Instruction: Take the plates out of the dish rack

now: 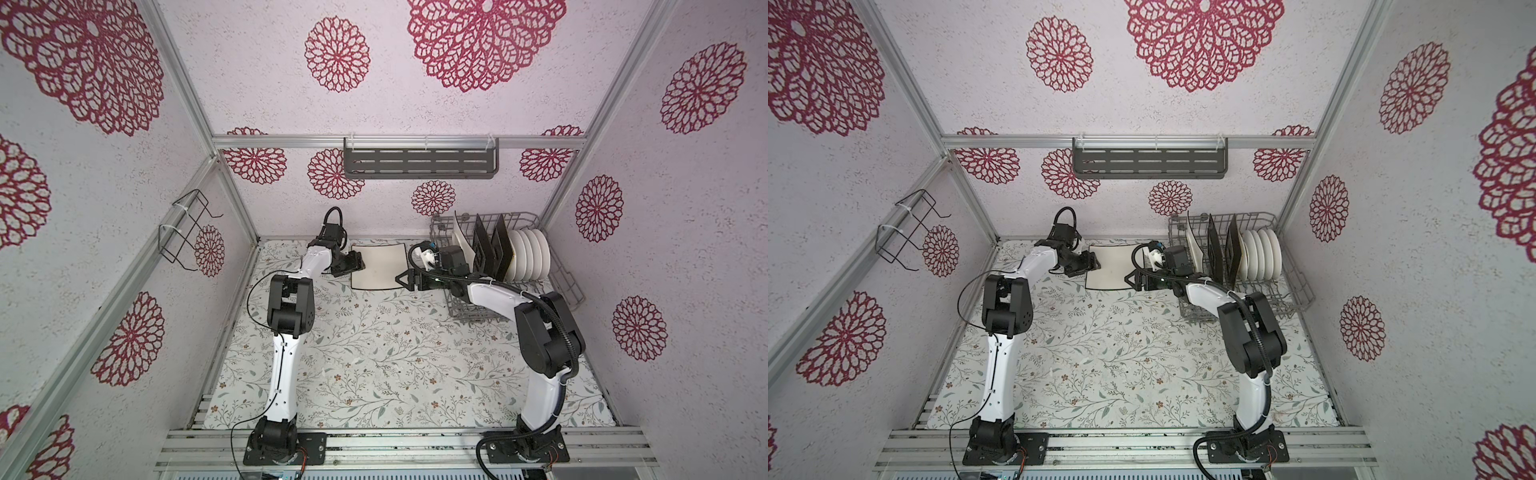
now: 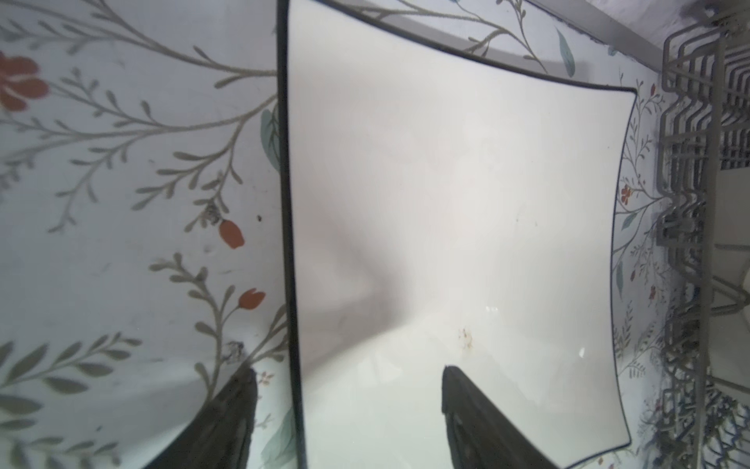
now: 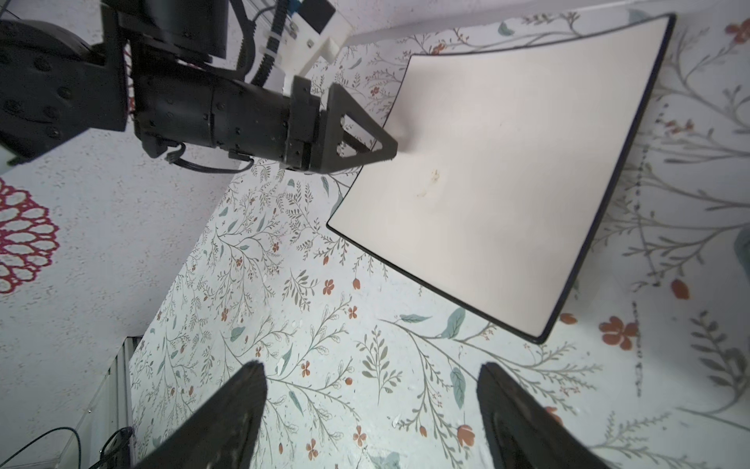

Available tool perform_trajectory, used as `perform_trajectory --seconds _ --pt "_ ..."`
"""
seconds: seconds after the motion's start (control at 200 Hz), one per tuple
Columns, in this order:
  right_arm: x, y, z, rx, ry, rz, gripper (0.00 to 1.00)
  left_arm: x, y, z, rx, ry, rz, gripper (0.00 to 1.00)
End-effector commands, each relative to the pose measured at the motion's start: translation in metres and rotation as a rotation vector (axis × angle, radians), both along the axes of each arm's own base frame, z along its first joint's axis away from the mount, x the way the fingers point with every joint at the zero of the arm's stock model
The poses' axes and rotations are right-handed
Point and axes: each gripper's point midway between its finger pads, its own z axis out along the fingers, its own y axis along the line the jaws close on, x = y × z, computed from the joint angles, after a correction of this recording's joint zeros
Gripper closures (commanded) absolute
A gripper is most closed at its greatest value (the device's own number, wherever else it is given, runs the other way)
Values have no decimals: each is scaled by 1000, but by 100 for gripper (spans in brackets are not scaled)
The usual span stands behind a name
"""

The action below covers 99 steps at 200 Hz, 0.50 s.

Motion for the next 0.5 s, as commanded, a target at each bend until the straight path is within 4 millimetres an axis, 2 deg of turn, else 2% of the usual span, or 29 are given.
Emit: perform_trajectory --seconds 0.0,0.01,0.095,0.155,0.25,0.39,0.47,0.48,0.49 --pt "-2 -6 66 8 -163 27 11 6 4 48 11 -102 -14 5" --pt "-3 -6 69 11 -169 29 11 6 5 48 11 -102 -15 1" --pt "-10 -7 87 24 -215 46 9 2 9 57 33 -114 -9 3" --pt "-15 -11 100 23 -258 43 1 -1 15 64 56 -124 3 3" --pt "-23 -24 118 -13 -335 11 1 -9 25 83 103 -150 31 3" --pt "-23 -56 142 -91 -413 -151 1 -26 32 133 121 -275 25 2" --pt "-26 -66 156 -114 -414 -183 1 -36 31 157 106 -354 19 3" --pt "-27 -67 156 -116 -410 -190 1 -40 31 172 101 -385 21 3" --pt "-28 -68 158 -116 -406 -198 1 -42 31 178 99 -400 22 3"
